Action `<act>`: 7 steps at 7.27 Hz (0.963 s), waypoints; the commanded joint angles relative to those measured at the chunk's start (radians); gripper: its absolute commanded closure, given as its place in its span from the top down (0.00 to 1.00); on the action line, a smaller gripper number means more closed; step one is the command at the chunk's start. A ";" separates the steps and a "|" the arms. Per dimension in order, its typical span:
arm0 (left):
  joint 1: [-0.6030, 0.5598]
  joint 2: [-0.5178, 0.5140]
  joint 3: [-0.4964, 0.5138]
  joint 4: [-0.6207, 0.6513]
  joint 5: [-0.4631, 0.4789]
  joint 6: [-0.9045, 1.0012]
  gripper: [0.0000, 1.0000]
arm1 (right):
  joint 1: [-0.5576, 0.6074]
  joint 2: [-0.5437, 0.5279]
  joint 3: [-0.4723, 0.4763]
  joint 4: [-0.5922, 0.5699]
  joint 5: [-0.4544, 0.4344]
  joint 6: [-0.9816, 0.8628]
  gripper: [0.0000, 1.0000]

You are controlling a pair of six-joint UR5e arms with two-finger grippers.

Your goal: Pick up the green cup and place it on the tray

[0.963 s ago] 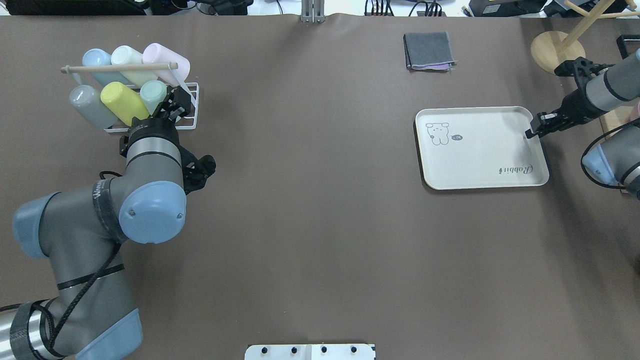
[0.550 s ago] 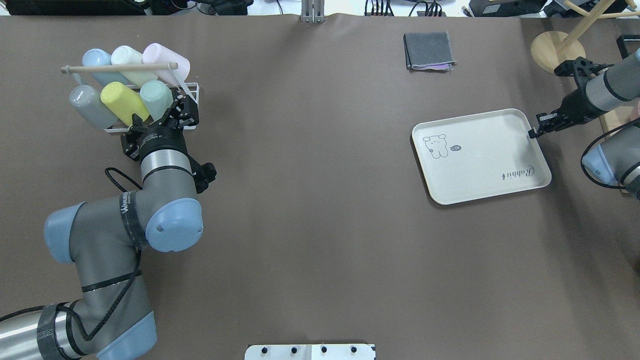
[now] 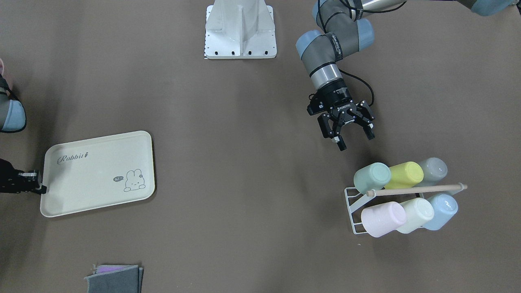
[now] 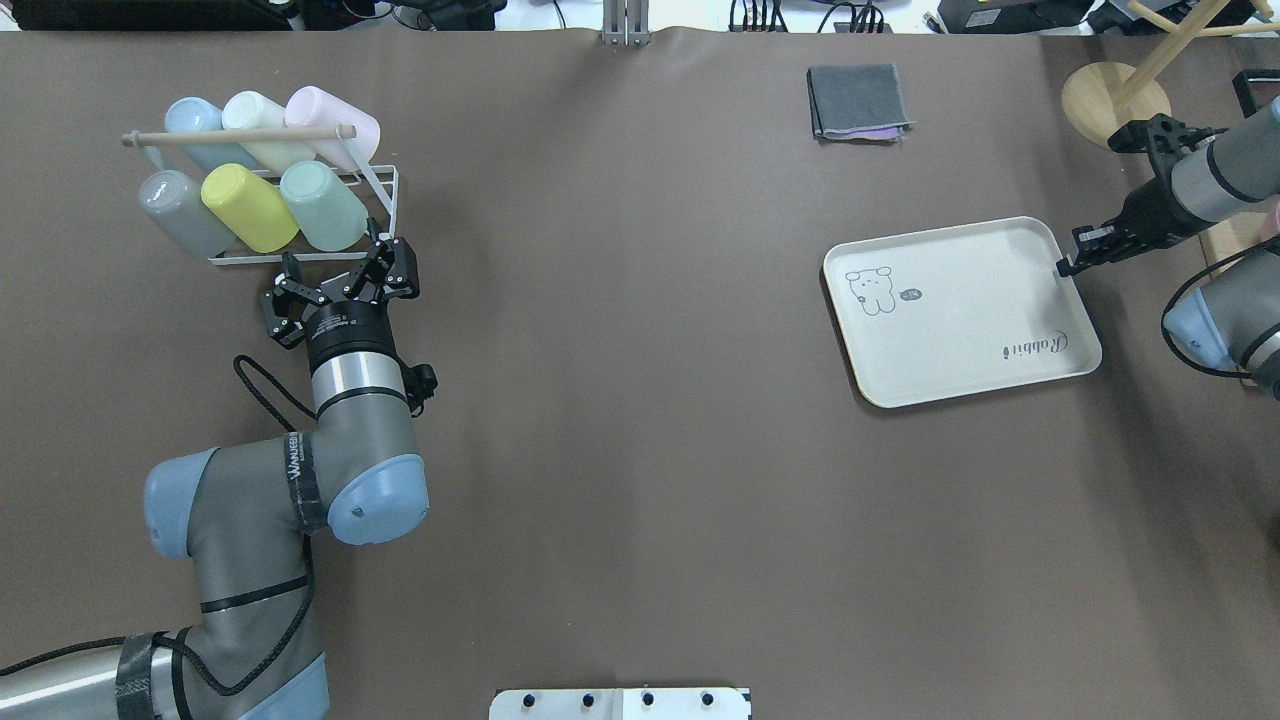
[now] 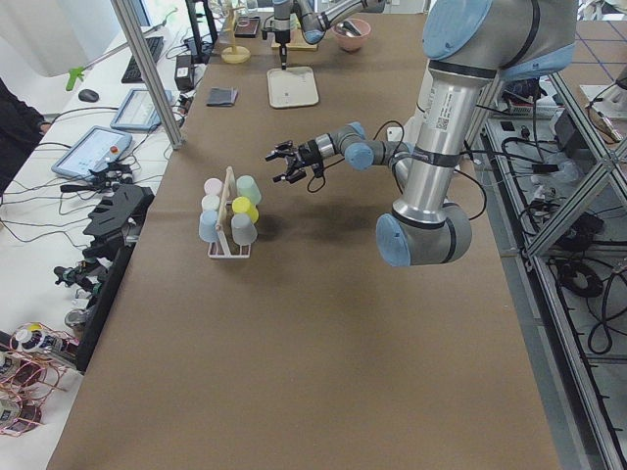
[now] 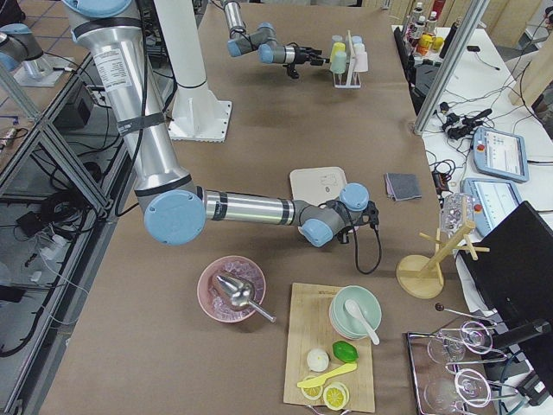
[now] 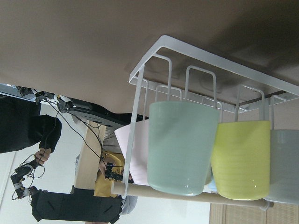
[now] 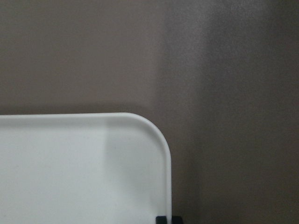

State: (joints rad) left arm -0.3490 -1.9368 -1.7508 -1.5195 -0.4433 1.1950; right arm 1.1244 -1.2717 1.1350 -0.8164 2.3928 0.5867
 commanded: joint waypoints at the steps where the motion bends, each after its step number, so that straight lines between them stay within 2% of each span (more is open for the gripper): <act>1: 0.004 0.062 0.013 -0.049 0.046 0.000 0.98 | 0.000 0.009 0.015 0.000 0.002 0.034 0.00; 3: 0.007 0.096 0.034 -0.074 0.079 0.000 0.98 | -0.037 0.028 0.073 -0.006 -0.001 0.146 0.00; 5: 0.021 0.079 0.065 -0.077 0.084 0.003 0.98 | -0.085 0.064 0.135 -0.009 -0.023 0.337 0.00; 6: 0.028 0.076 0.082 -0.085 0.113 0.005 0.98 | -0.153 0.072 0.191 -0.012 -0.084 0.446 0.00; 7: 0.031 0.069 0.089 -0.099 0.120 0.008 0.98 | -0.210 0.102 0.250 -0.064 -0.130 0.557 0.00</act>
State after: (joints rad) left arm -0.3230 -1.8609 -1.6744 -1.6050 -0.3384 1.1996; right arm 0.9860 -1.1981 1.3149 -0.8389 2.3211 1.0052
